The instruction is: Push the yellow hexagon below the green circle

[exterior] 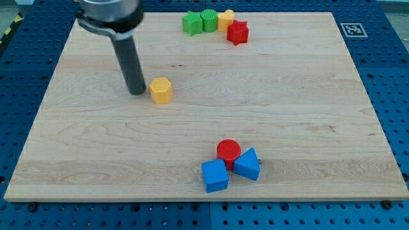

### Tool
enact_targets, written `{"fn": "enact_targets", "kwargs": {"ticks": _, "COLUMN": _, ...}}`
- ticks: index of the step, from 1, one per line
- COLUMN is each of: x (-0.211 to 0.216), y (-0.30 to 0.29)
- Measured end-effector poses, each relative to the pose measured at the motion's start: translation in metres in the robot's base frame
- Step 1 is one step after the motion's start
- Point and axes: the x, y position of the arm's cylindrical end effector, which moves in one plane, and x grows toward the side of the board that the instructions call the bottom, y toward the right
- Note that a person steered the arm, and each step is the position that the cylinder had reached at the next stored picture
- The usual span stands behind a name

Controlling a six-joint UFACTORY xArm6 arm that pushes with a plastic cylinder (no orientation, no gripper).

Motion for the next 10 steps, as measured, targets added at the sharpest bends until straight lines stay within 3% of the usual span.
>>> {"fn": "enact_targets", "kwargs": {"ticks": 2, "x": -0.009, "y": 0.06}}
{"fn": "enact_targets", "kwargs": {"ticks": 3, "x": 0.013, "y": 0.07}}
{"fn": "enact_targets", "kwargs": {"ticks": 5, "x": -0.029, "y": 0.1}}
{"fn": "enact_targets", "kwargs": {"ticks": 7, "x": 0.041, "y": 0.118}}
{"fn": "enact_targets", "kwargs": {"ticks": 8, "x": 0.02, "y": 0.132}}
{"fn": "enact_targets", "kwargs": {"ticks": 9, "x": -0.042, "y": 0.115}}
{"fn": "enact_targets", "kwargs": {"ticks": 10, "x": -0.061, "y": 0.109}}
